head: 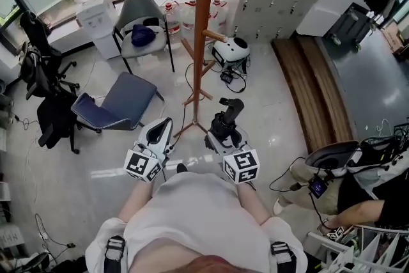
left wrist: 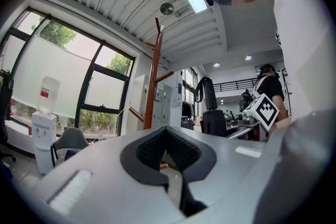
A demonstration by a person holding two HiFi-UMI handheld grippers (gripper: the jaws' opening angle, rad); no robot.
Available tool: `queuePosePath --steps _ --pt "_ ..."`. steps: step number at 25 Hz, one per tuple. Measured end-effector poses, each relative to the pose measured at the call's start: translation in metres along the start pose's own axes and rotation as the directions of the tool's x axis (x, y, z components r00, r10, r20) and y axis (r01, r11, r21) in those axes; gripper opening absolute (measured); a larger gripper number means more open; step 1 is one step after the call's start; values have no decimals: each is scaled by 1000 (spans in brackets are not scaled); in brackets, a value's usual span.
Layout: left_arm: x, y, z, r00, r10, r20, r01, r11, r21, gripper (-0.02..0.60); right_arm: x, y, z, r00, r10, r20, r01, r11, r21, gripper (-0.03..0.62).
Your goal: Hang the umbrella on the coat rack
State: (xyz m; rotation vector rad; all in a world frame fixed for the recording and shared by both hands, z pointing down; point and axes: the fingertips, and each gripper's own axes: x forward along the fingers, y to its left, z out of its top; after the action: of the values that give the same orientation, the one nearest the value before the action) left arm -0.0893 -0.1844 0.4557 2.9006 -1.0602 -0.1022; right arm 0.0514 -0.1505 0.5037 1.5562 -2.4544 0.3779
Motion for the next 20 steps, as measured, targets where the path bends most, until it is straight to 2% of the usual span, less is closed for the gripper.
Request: queuePosePath --steps 8,13,20 --pt "8 34 1 998 -65 21 65 998 -18 10 22 7 5 998 -70 2 70 997 19 262" --pt "11 41 6 997 -66 28 67 997 -24 11 25 4 7 997 -75 -13 76 997 13 262" --pt "15 56 10 999 -28 26 28 999 -20 11 36 -4 4 998 -53 -38 53 999 3 262"
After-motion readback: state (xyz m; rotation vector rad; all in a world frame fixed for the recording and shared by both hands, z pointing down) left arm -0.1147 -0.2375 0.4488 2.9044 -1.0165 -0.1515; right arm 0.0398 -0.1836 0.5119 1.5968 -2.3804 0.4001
